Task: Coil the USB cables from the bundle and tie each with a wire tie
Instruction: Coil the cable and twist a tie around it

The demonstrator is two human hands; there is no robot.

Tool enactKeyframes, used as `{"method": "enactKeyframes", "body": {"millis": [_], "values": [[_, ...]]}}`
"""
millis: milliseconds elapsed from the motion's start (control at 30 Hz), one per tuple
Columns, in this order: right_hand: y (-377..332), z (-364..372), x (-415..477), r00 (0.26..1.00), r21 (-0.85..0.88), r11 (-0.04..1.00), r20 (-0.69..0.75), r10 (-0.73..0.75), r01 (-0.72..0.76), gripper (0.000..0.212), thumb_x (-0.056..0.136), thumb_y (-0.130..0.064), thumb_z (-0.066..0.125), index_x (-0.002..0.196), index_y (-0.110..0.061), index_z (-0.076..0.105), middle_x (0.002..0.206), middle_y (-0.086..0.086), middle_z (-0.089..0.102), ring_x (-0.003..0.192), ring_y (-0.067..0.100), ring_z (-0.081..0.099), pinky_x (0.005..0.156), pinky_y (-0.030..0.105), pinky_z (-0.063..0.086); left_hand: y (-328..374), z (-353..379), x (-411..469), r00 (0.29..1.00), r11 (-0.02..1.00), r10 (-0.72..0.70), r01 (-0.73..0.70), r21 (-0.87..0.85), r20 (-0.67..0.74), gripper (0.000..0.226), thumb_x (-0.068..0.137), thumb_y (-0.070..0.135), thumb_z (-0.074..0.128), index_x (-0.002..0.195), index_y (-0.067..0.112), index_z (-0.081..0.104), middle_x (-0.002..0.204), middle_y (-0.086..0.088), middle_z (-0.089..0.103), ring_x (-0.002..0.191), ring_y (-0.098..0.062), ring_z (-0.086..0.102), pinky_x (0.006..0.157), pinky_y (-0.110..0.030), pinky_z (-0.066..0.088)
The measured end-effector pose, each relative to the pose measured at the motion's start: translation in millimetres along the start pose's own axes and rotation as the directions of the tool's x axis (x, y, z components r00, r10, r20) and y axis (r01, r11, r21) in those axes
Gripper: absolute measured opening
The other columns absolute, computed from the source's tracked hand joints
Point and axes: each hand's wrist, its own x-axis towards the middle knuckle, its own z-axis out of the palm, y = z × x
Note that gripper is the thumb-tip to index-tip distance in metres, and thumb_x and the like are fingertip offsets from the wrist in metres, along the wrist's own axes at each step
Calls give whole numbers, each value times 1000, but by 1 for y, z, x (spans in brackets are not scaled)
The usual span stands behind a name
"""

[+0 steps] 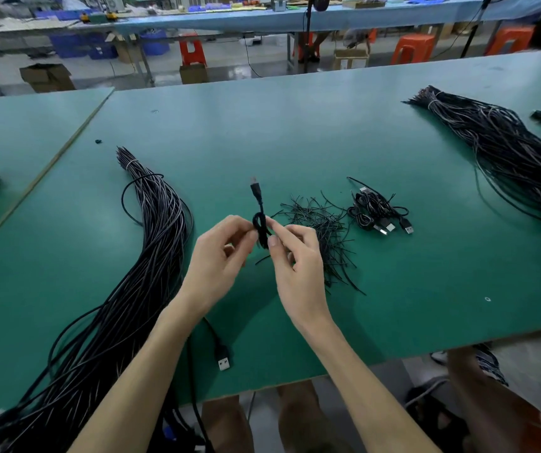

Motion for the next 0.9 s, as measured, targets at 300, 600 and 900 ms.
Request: {"method": "enactKeyframes", "body": {"millis": [300,600,900], "values": [[1,2,4,965,393,883,54,255,-255,66,106,-60,31,102,-12,77,89,8,78,82,27,75,64,29,53,-5,5,-5,957,885,262,-289,366,124,8,105,12,56,105,9,63,88,3,49,73,-14,46,67,-26,41],[-4,-6,7,940,498,806,61,335,-320,35,105,-40,56,109,-17,81,101,7,78,91,21,70,77,32,56,-4,3,-5,964,929,217,-253,269,157,7,104,11,58,101,10,65,85,14,47,71,-4,46,66,-14,35],[-3,-7,5,974,490,843,157,165,-222,39,97,2,61,126,-22,71,118,-3,77,118,10,68,96,20,53,-8,-2,-2,997,1000,7,-9,27,81,13,102,8,62,89,5,66,65,3,51,59,-10,40,57,-27,34]]}}
